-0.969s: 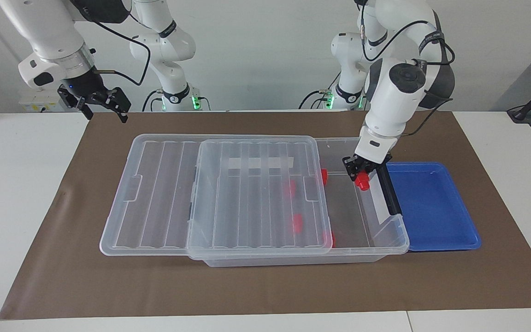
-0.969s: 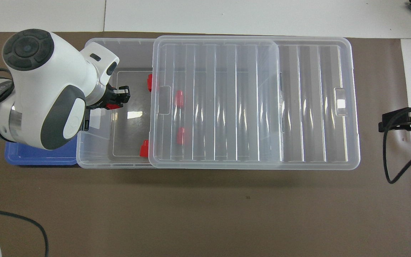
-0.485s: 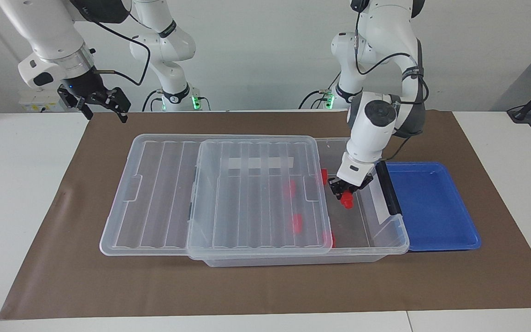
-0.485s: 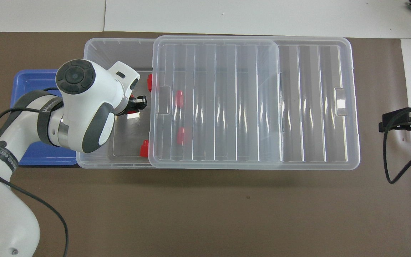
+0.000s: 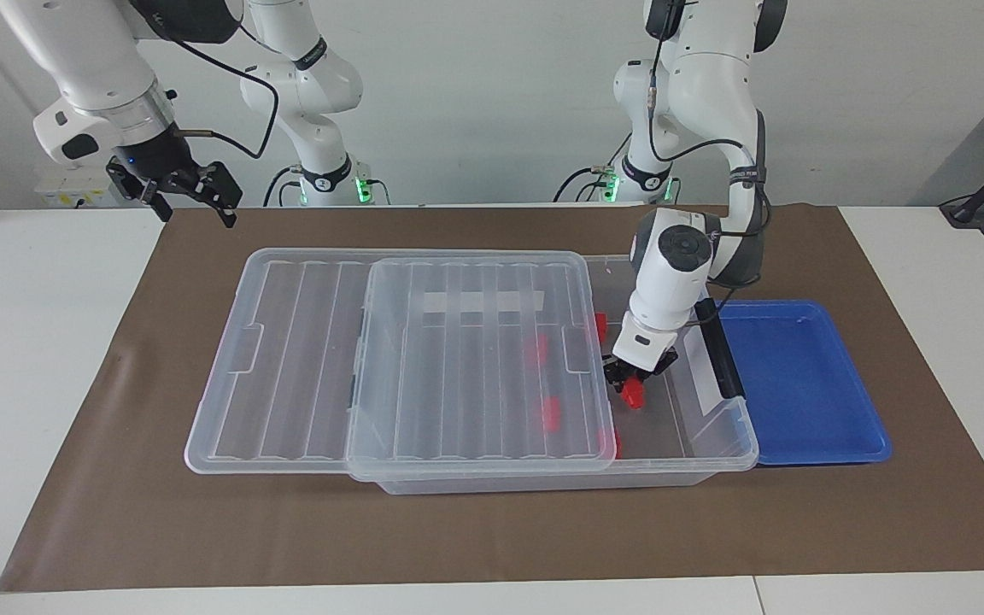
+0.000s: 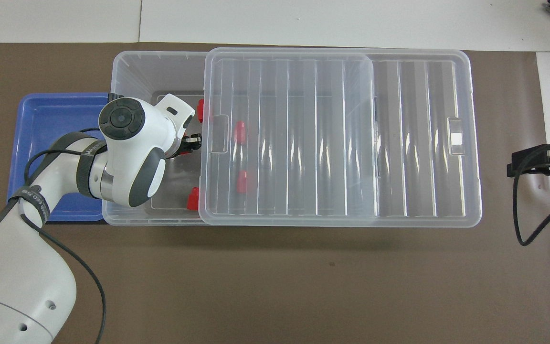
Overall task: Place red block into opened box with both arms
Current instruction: 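Carry the red block into the opened box with the left gripper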
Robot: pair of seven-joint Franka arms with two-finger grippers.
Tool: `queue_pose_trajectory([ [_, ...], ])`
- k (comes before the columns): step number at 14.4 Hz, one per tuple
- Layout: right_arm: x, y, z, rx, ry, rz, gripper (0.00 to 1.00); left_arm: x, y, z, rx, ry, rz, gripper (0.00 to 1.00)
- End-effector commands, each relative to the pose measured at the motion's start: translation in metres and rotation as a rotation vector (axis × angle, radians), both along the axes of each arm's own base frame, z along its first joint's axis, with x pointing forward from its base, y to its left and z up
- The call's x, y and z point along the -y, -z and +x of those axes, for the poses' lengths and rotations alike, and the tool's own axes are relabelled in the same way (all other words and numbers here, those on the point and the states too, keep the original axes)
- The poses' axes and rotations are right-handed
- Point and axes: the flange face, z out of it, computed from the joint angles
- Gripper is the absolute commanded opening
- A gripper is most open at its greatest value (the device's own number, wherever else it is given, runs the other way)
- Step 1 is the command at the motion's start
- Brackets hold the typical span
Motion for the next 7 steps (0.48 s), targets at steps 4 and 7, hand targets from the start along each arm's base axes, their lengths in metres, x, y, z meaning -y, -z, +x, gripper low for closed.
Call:
queue_pose_trajectory([
  [4,0.0056,-0.0001,-0.0038,-0.008,-0.014,0.008,1.0,-0.0037,0.0131,-0.0055,0.025,0.009,0.021,0.45],
  [7,0.0056,-0.0001,-0.0038,-0.008,-0.014,0.008,1.0,-0.0047,0.0117,-0.0053,0.017,0.0,0.024,1.0],
])
